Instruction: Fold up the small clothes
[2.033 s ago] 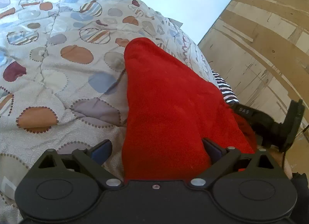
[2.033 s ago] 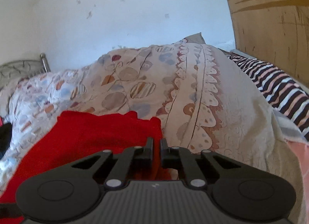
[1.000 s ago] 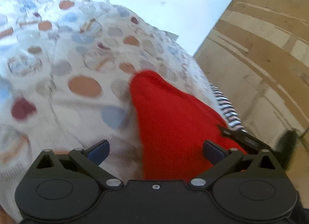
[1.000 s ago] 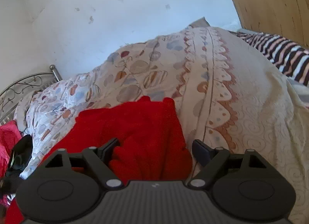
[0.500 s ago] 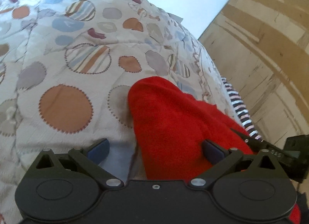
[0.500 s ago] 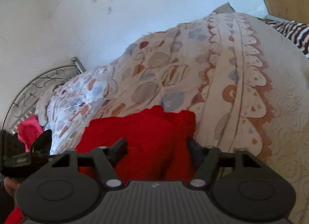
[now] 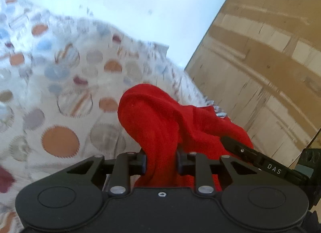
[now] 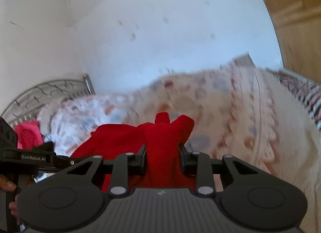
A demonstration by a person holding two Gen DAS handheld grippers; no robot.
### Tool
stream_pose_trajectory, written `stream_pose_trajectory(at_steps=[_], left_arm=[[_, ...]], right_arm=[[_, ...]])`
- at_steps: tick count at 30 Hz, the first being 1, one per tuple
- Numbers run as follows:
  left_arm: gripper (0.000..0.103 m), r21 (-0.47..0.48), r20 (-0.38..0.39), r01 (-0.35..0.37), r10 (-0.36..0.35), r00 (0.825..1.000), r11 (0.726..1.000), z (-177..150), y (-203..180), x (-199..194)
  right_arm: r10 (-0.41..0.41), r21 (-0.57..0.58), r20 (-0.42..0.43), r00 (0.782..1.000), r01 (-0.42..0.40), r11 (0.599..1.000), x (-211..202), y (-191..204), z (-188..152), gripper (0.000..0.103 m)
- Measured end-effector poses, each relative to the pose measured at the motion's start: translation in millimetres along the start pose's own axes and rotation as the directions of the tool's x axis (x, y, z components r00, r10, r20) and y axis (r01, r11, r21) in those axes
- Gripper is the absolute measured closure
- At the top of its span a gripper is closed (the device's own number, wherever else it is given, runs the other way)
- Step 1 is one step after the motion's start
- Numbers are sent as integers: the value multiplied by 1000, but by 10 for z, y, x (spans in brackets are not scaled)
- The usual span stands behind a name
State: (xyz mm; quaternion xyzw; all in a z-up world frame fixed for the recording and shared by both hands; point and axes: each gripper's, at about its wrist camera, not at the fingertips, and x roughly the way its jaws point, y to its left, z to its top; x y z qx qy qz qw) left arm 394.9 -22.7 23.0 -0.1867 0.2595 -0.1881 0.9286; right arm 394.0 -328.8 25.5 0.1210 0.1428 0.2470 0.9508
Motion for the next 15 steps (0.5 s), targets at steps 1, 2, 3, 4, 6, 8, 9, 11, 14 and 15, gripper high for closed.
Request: stream_pose_trajectory(at_steps=[1, 2, 3, 4, 6, 8, 9, 11, 14, 15], left_arm=[[77, 4, 23, -3, 3, 1000, 1000, 26, -52, -135], [77, 9, 48, -3, 3, 999, 1000, 49, -92, -275], [77, 18, 79, -5, 3, 997, 1000, 63, -136, -435], [77, 30, 110, -12, 8, 994, 999, 77, -180, -598], [77, 57, 168, -27, 17, 986, 998, 94, -251, -904], [77, 74, 214, -47, 31, 976, 996, 135, -302, -1188], [78, 84, 235, -60, 38, 971, 995, 157, -339, -1309], [78, 105, 271, -94, 62, 961, 990, 218, -378, -1543], [78, 102, 304, -137, 101, 947, 985, 336, -352, -1815], [78, 98, 309, -154, 117, 944, 983, 371, -318, -1871]], right_arm=[[8, -15, 26, 1000, -7, 1000, -68, 110, 57, 71], [16, -28, 52, 999, -15, 1000, -133, 210, 110, 72], [30, -37, 79, 996, -27, 999, -202, 307, 154, 72], [52, -48, 111, 993, -47, 998, -286, 426, 206, 73], [80, -70, 155, 985, -70, 995, -416, 616, 277, 74], [114, -97, 201, 973, -96, 991, -538, 840, 351, 76], [129, -104, 218, 967, -108, 989, -577, 931, 387, 77], [158, -113, 238, 958, -134, 984, -609, 1089, 463, 80], [205, -127, 238, 949, -179, 976, -538, 1301, 545, 81], [216, -130, 233, 948, -189, 973, -497, 1354, 556, 81]])
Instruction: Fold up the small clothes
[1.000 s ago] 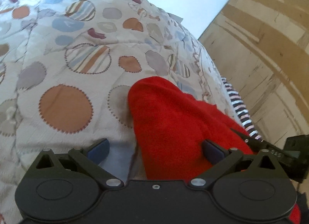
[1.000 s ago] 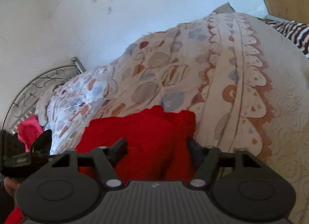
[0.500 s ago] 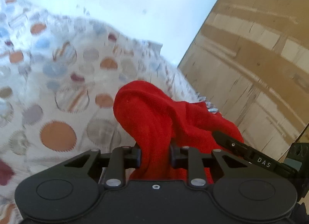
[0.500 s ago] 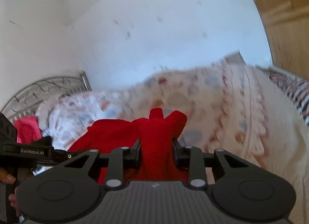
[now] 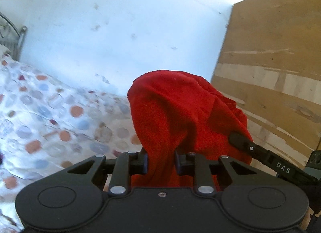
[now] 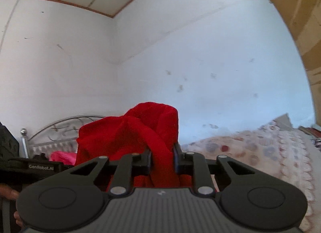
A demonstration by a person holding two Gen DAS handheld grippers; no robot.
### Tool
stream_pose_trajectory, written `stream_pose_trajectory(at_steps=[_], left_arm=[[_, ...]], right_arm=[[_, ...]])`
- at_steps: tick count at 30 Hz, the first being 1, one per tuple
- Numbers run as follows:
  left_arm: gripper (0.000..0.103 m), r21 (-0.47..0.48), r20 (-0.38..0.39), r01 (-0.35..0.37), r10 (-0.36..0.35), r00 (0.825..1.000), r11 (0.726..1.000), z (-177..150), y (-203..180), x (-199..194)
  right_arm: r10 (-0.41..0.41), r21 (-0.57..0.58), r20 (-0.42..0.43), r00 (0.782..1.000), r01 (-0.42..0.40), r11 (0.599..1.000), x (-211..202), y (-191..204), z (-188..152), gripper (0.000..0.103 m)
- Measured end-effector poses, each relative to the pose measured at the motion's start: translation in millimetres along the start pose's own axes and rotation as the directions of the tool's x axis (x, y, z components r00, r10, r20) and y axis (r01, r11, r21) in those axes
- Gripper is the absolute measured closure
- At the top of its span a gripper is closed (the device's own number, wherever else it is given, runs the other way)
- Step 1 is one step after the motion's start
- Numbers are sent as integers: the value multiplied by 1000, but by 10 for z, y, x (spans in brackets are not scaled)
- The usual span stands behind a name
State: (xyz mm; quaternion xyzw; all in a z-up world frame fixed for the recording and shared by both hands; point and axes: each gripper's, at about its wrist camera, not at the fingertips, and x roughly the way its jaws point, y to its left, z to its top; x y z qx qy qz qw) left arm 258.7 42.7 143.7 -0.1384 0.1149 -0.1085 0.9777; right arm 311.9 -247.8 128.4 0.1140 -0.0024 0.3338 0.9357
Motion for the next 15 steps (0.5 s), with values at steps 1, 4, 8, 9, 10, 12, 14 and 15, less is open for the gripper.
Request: stream_pose_trajectory(at_steps=[1, 4, 8, 9, 10, 12, 14, 15], left_arm=[[78, -3, 1, -23, 23, 1000, 1000, 32, 55, -30], [78, -25, -22, -78, 78, 997, 997, 88, 256, -41], [78, -74, -88, -144, 137, 987, 987, 58, 616, 199], [78, -87, -110, -159, 149, 983, 983, 27, 723, 308], [78, -101, -138, -175, 160, 977, 979, -12, 847, 445], [78, -126, -180, -194, 170, 969, 973, -88, 1069, 682], [78, -158, -208, -207, 173, 963, 965, -188, 1266, 953], [78, -179, -213, -208, 169, 962, 962, -219, 1351, 1066]], right_arm=[[12, 9, -9, 1000, -12, 1000, 82, 28, -9, 81], [28, 35, -57, 998, -26, 999, 375, 75, -74, 81], [26, 107, -169, 985, -8, 994, 946, -23, -284, 81], [19, 111, -199, 980, 4, 994, 1105, -68, -371, 81], [5, 103, -225, 974, 19, 994, 1241, -114, -471, 81], [-23, 95, -279, 960, 51, 994, 1516, -190, -667, 81], [-58, 75, -315, 947, 86, 993, 1747, -233, -884, 81], [-76, 58, -324, 943, 100, 993, 1819, -250, -989, 81]])
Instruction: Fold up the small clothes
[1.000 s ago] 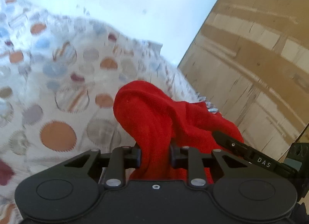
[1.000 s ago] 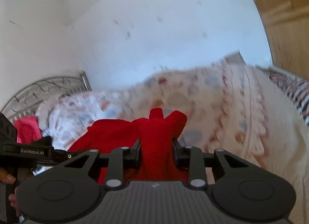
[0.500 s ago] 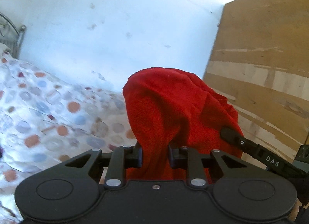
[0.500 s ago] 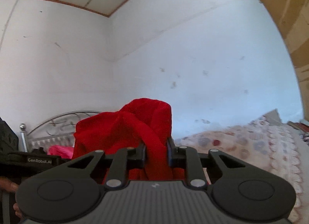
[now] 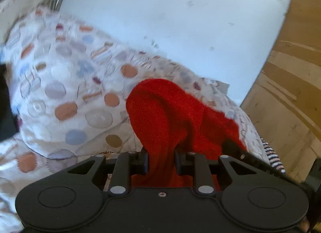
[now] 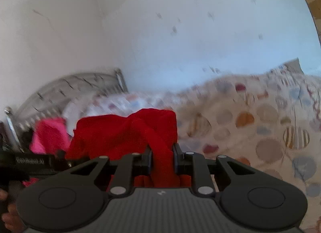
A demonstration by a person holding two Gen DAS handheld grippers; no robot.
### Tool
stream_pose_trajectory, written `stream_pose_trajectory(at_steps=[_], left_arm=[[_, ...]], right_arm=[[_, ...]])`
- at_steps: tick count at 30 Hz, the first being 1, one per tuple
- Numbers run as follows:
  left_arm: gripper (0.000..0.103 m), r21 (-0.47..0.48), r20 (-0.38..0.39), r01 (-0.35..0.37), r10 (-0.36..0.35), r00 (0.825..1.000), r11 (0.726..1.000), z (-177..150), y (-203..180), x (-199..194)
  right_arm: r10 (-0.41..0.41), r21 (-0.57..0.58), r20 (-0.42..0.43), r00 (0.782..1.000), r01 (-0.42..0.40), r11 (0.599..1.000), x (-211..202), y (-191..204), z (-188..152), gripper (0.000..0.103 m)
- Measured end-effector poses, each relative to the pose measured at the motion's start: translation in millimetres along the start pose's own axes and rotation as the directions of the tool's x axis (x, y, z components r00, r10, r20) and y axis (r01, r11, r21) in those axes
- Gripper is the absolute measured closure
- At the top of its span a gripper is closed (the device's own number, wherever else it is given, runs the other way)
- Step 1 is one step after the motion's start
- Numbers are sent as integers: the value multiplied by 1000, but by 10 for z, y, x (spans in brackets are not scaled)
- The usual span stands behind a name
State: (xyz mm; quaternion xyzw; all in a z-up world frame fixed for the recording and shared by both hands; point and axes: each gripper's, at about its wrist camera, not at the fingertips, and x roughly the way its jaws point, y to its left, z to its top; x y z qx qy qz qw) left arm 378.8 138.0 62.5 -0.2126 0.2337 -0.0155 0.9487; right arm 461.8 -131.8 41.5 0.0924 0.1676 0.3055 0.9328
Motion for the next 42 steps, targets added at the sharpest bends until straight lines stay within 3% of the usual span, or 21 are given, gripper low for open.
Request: stream_pose_trajectory(at_steps=[4, 9, 12, 19, 26, 28, 32, 34, 37, 42], left_arm=[[78, -26, -32, -11, 11, 999, 1000, 22, 151, 467], [77, -49, -87, -59, 55, 995, 997, -33, 379, 925], [74, -90, -93, -59, 50, 994, 994, -100, 487, 981], [70, -32, -73, -95, 92, 993, 995, -157, 421, 976], [61, -14, -29, -131, 130, 991, 991, -125, 317, 838], [41, -16, -18, -141, 141, 990, 990, -114, 303, 786], [27, -16, 11, -148, 148, 989, 989, -99, 258, 664], [18, -32, 22, -159, 160, 987, 987, -89, 233, 578], [16, -39, 43, -153, 155, 987, 987, -76, 165, 391], [6, -11, 98, -133, 133, 986, 991, -103, -30, -75]], right_arm=[[-50, 23, -58, 997, 51, 998, 475, -168, -128, 81], [-70, 24, -94, 993, 72, 997, 720, -313, -348, 80], [-71, 38, -87, 994, 75, 996, 787, -379, -429, 79], [-57, 71, -70, 996, 62, 996, 719, -396, -441, 74], [-60, 45, -60, 996, 63, 997, 468, -303, -371, 50], [-62, 30, -55, 997, 64, 997, 373, -265, -342, 38], [-86, -2, -17, 996, 86, 996, 162, -170, -267, 13], [-98, -9, 3, 995, 98, 995, 34, -111, -217, 8], [-100, -25, 42, 994, 101, 995, -199, 2, -163, 0], [-104, -62, 121, 987, 112, 992, -648, 242, -89, 0]])
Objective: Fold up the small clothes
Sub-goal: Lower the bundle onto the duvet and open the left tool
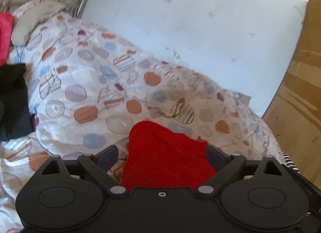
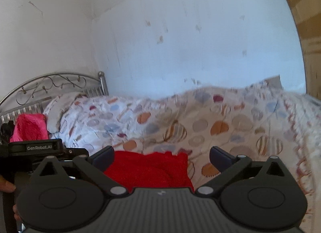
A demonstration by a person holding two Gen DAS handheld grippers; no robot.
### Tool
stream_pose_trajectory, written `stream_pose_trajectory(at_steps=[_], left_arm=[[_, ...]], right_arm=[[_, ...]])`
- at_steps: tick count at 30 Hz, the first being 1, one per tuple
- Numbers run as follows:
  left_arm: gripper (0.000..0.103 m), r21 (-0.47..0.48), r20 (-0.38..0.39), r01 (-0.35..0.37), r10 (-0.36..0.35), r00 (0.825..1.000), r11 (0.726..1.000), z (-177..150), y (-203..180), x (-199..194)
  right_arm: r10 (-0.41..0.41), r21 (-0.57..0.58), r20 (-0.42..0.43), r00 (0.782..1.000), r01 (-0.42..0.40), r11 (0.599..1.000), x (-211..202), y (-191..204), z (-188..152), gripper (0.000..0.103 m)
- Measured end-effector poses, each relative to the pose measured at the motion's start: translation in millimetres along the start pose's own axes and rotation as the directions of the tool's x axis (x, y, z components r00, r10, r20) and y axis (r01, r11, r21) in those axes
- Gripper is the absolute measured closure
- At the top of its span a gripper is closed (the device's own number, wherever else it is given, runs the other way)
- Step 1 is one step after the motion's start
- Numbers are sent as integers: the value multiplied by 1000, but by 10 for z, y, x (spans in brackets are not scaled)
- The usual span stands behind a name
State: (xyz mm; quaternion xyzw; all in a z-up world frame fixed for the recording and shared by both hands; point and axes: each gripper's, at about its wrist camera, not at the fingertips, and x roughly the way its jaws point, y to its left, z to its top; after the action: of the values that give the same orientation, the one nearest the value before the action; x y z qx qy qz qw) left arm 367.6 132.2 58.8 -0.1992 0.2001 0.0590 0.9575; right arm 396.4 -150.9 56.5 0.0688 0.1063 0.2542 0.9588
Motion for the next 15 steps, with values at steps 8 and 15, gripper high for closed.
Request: stream_pose_trajectory(at_steps=[8, 15], left_arm=[[1, 78, 95, 6, -13, 995, 997, -73, -206, -908], [1, 143, 130, -1, -18, 991, 990, -412, -270, -1644]], right_arm=[[-4, -48, 98, 995, 9, 999, -767, 243, 161, 0], [9, -48, 130, 992, -3, 999, -1415, 373, 48, 0]])
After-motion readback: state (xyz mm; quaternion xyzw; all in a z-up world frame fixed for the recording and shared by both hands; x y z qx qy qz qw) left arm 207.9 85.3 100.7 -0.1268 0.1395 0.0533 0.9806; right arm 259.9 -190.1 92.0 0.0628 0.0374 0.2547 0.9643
